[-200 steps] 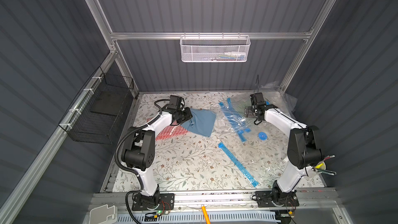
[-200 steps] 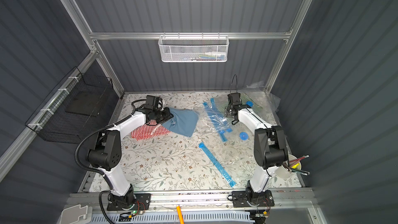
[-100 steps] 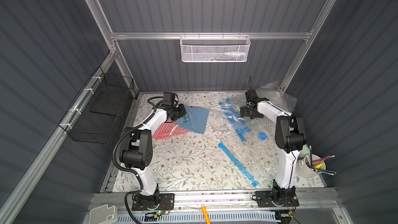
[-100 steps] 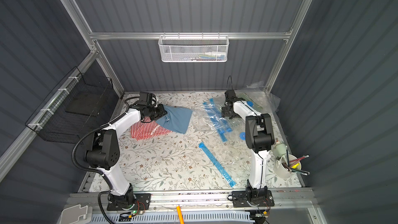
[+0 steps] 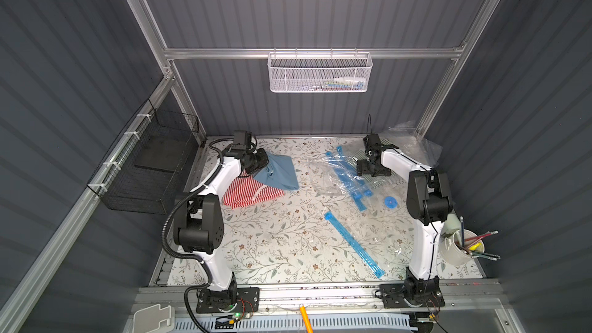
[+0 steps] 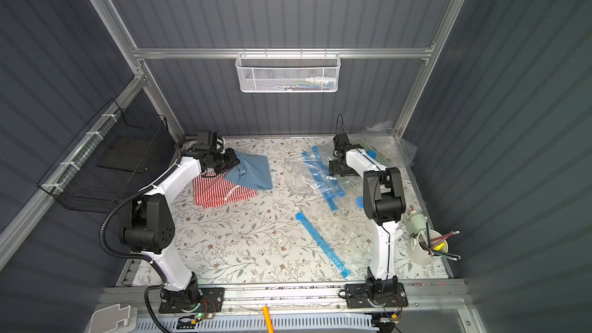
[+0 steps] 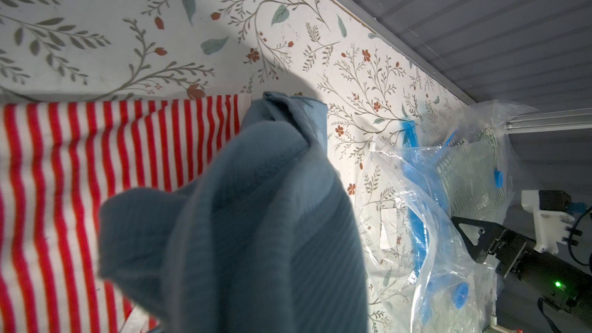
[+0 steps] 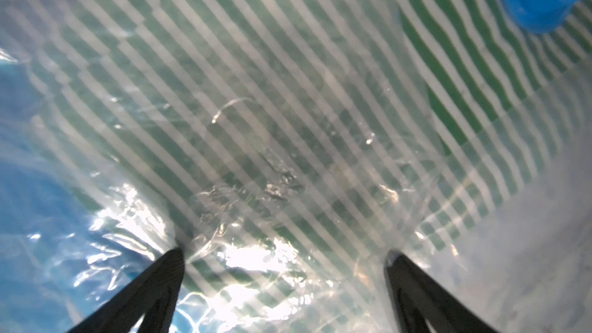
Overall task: Take the tank top out of the vacuum bag
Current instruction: Place the tank top on the tank top.
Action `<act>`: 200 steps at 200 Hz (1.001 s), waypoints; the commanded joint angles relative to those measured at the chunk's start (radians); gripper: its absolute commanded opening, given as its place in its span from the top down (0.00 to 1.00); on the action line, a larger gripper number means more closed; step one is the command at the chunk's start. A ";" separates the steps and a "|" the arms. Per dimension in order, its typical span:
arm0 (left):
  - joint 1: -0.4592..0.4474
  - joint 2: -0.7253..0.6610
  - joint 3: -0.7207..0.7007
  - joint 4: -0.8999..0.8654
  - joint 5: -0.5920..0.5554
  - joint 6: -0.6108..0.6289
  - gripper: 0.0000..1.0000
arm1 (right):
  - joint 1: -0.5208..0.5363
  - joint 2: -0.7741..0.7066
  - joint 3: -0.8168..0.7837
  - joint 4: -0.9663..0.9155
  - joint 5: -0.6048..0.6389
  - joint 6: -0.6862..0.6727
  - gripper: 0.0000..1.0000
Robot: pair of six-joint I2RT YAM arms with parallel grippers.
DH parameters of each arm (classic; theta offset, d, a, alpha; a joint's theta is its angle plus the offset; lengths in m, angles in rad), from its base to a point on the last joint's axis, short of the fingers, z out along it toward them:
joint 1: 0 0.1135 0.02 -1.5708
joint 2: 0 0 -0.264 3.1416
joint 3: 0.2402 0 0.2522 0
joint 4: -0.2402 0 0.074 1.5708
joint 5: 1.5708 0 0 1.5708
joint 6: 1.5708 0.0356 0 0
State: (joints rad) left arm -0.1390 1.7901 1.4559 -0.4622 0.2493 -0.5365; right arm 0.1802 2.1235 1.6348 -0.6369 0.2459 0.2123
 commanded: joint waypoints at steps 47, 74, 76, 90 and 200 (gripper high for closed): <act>0.049 -0.037 0.106 -0.135 0.027 0.034 1.00 | 0.001 0.009 0.007 -0.041 -0.014 -0.019 0.01; 0.087 -0.060 0.065 -0.165 0.049 0.050 1.00 | 0.002 0.010 0.007 -0.043 0.004 -0.029 0.01; 0.090 -0.063 0.061 -0.166 0.049 0.050 1.00 | 0.002 0.010 0.008 -0.043 0.007 -0.030 0.01; 0.102 -0.079 0.045 -0.147 0.071 0.048 1.00 | 0.002 0.012 0.007 -0.047 0.031 -0.038 0.01; 0.185 -0.062 0.010 -0.266 0.051 0.201 1.00 | 0.002 -0.141 -0.073 0.019 -0.005 -0.036 0.01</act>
State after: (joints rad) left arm 0.0071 1.7630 1.5131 -0.7029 0.2996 -0.3840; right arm 0.1822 2.0266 1.5635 -0.6216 0.2520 0.1818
